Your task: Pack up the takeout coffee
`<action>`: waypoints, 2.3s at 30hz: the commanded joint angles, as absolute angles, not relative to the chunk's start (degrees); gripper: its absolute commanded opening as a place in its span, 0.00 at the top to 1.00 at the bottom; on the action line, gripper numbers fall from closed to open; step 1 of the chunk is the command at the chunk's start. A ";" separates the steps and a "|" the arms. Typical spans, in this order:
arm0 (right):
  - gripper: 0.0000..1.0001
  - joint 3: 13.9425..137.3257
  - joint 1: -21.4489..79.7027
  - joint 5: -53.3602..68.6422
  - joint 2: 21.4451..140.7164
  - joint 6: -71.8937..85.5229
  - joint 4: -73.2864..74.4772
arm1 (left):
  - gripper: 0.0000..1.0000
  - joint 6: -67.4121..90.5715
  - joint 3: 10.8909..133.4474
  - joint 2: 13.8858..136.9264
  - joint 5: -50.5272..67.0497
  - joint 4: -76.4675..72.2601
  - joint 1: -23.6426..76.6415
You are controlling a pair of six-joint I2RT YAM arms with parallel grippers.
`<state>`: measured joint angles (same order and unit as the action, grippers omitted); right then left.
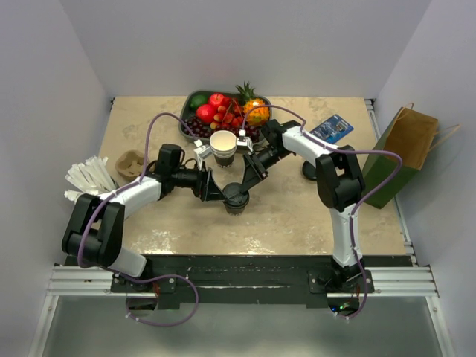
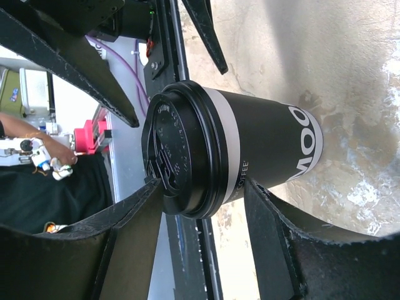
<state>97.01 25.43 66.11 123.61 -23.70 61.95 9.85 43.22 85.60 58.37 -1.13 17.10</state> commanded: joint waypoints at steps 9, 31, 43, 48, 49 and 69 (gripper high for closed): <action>0.39 96.15 25.23 68.47 119.18 -25.14 62.93 | 0.26 11.34 42.63 85.16 58.80 -3.52 16.52; 0.45 94.83 24.61 67.50 122.17 -31.29 68.46 | 0.30 13.80 40.34 90.00 51.51 -6.76 16.52; 0.50 92.29 23.91 63.81 123.13 -25.50 62.50 | 0.31 14.15 41.75 93.43 51.24 -7.91 16.52; 0.52 90.53 23.91 62.06 123.57 -21.02 58.54 | 0.31 13.98 41.75 93.87 50.63 -7.47 16.44; 0.53 90.35 23.99 61.62 123.66 -20.48 57.32 | 0.31 13.97 41.75 93.87 50.36 -7.38 16.44; 0.54 88.85 23.99 62.31 123.22 -17.23 54.32 | 0.23 21.25 41.31 92.46 61.42 -18.18 15.29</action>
<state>88.31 23.55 69.21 122.67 -15.42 60.71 19.35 42.50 93.41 61.23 -11.20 16.03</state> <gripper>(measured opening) 0.458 0.756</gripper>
